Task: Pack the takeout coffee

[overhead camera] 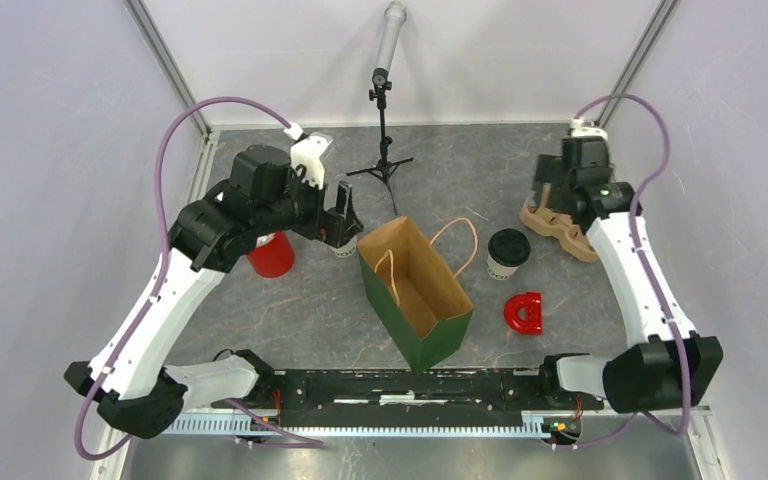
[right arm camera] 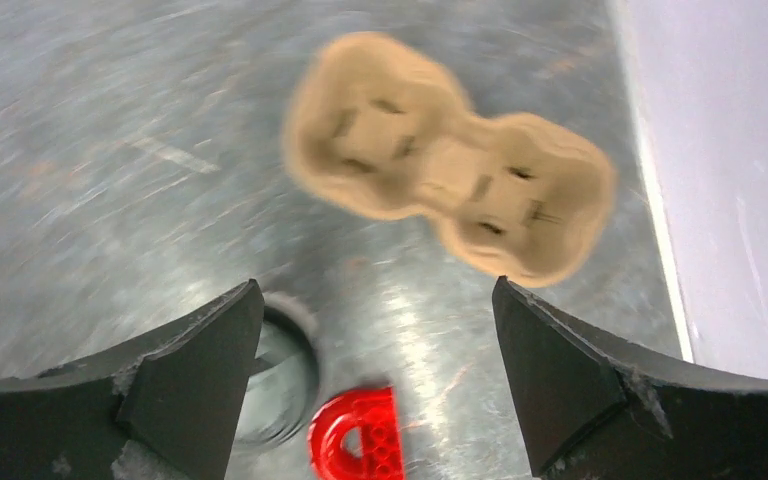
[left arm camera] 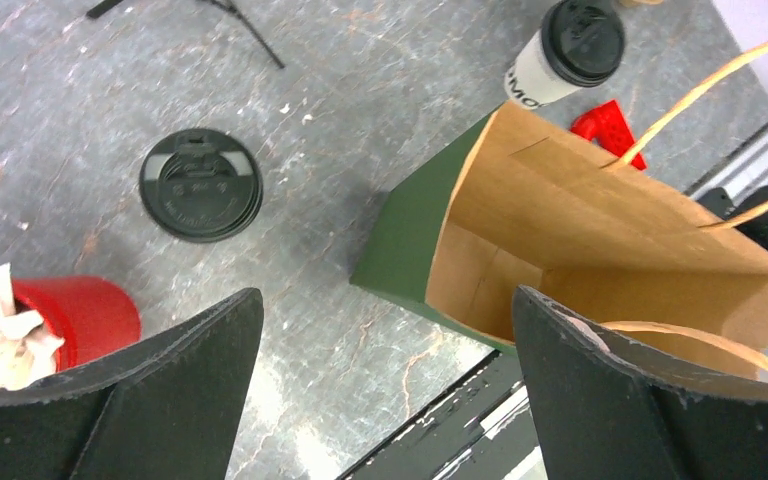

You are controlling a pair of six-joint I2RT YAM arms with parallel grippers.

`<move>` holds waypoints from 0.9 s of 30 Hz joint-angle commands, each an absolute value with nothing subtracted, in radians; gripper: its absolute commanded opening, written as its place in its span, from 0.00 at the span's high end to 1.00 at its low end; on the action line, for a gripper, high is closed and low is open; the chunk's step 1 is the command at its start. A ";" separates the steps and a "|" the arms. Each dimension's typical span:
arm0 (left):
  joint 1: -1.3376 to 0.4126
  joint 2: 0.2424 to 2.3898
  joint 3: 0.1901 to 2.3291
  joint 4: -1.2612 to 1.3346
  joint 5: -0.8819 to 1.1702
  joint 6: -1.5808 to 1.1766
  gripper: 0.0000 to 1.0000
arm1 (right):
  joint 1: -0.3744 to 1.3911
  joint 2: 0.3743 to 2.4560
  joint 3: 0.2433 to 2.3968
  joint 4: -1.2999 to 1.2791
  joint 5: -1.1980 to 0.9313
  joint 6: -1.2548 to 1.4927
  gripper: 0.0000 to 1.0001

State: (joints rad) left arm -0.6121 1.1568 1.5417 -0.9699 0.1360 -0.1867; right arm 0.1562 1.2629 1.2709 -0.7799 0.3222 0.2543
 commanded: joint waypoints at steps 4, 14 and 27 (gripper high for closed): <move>-0.609 1.126 1.471 -1.003 0.045 -0.278 0.00 | -0.182 1.356 1.225 -0.673 0.185 0.293 0.15; -0.610 1.090 1.462 -0.996 0.133 -0.281 0.00 | -0.236 1.484 1.321 -0.484 0.010 -0.416 0.24; -0.609 1.088 1.502 -1.251 0.110 -0.286 0.00 | -0.315 1.568 1.309 -0.667 -0.510 -0.844 0.39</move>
State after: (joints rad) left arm -0.6117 1.0912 1.4605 -1.1255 0.1246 -0.2573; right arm -0.3195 1.5299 1.2713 -0.5743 -0.3061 -0.6724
